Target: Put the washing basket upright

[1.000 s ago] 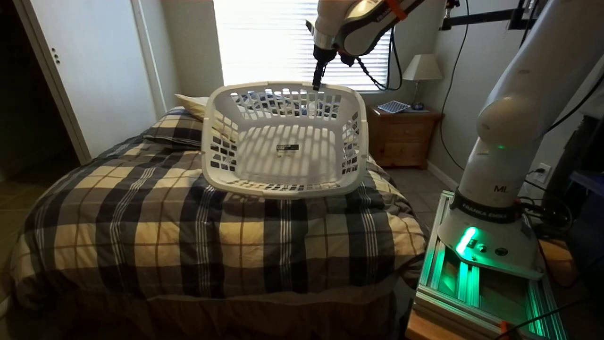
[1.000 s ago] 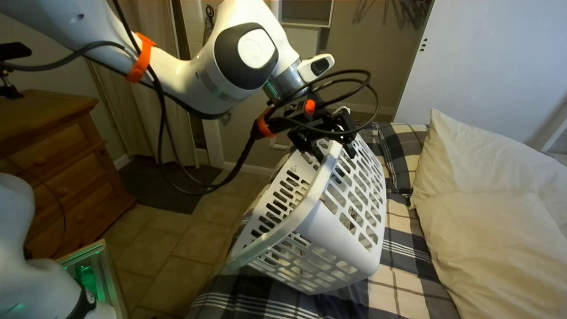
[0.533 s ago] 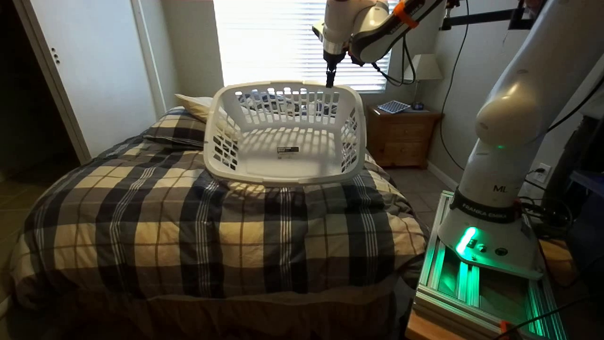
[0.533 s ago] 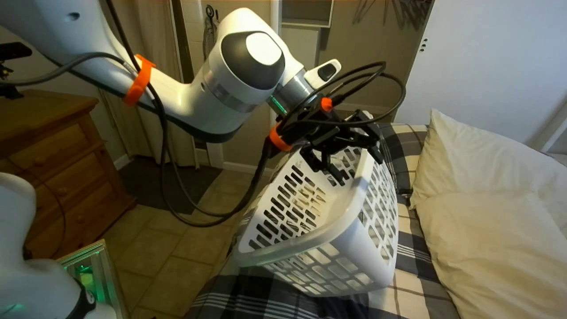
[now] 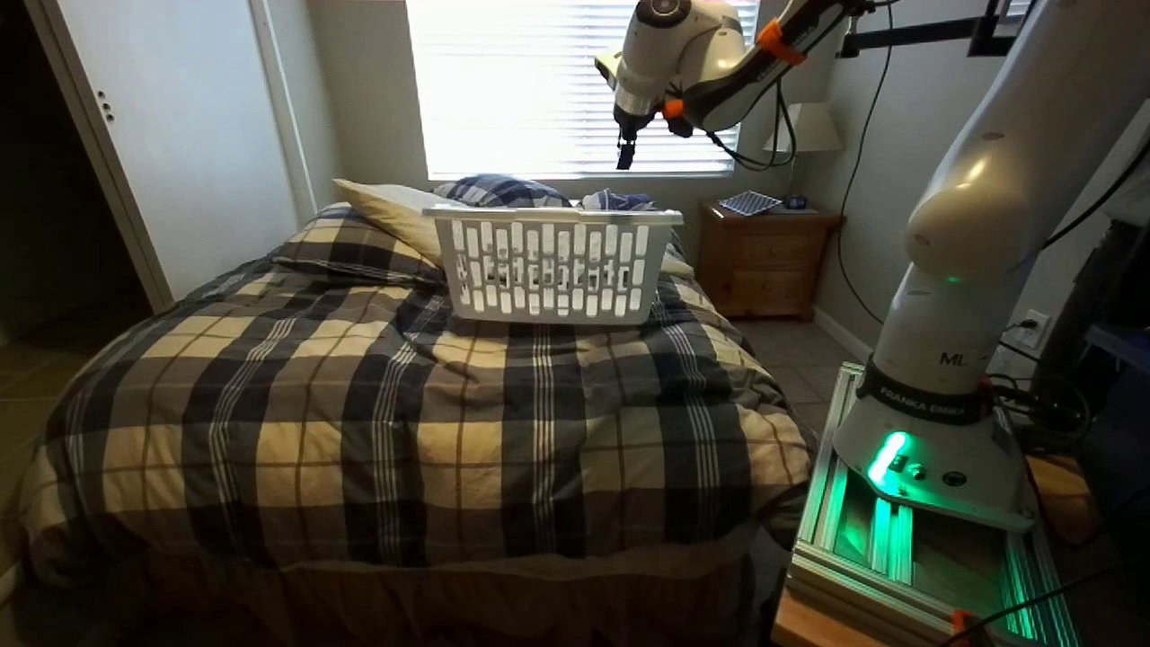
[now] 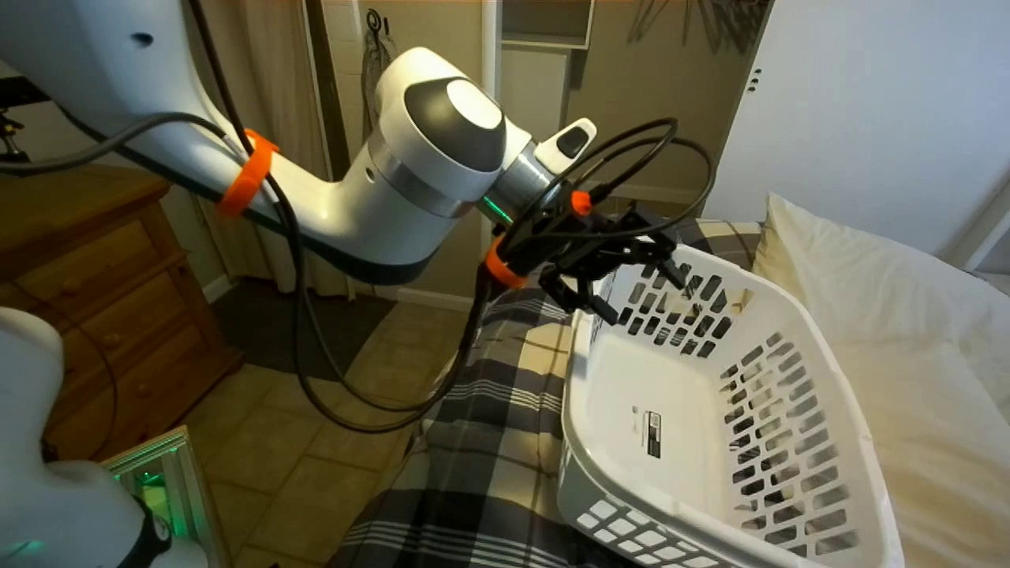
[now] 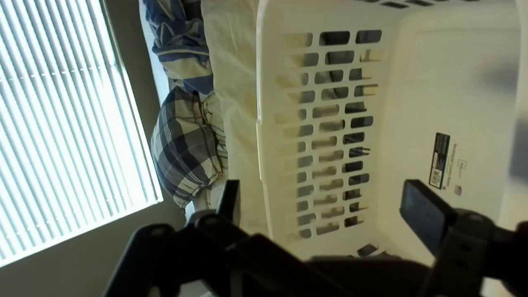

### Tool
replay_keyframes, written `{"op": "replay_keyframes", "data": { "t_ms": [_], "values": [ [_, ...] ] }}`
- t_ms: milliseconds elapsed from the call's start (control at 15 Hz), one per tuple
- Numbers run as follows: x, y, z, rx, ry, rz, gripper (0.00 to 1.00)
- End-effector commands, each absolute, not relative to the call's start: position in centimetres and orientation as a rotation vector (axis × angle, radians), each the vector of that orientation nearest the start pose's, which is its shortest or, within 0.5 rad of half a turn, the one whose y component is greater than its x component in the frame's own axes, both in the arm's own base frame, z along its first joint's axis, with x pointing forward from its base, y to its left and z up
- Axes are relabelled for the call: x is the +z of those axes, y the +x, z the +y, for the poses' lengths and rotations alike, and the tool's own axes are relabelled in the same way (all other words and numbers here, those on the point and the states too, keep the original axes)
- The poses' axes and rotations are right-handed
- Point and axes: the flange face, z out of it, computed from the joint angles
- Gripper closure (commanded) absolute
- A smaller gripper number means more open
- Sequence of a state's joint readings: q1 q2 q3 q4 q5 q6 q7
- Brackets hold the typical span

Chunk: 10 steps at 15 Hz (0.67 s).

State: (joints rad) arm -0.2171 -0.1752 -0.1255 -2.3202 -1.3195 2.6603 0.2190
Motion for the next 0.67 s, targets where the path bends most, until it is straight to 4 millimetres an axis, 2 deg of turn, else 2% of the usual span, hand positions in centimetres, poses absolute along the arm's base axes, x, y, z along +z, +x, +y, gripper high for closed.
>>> {"op": "replay_keyframes", "data": {
  "t_ms": [0,333,600],
  "values": [
    [46.9,49.5,-11.2,0.604,2.202,0.482,0.00],
    [50.0,49.7,-5.1,0.766,2.328,0.295,0.00],
    [52.6,49.2,-2.5,0.853,2.402,0.126,0.00]
  ]
}}
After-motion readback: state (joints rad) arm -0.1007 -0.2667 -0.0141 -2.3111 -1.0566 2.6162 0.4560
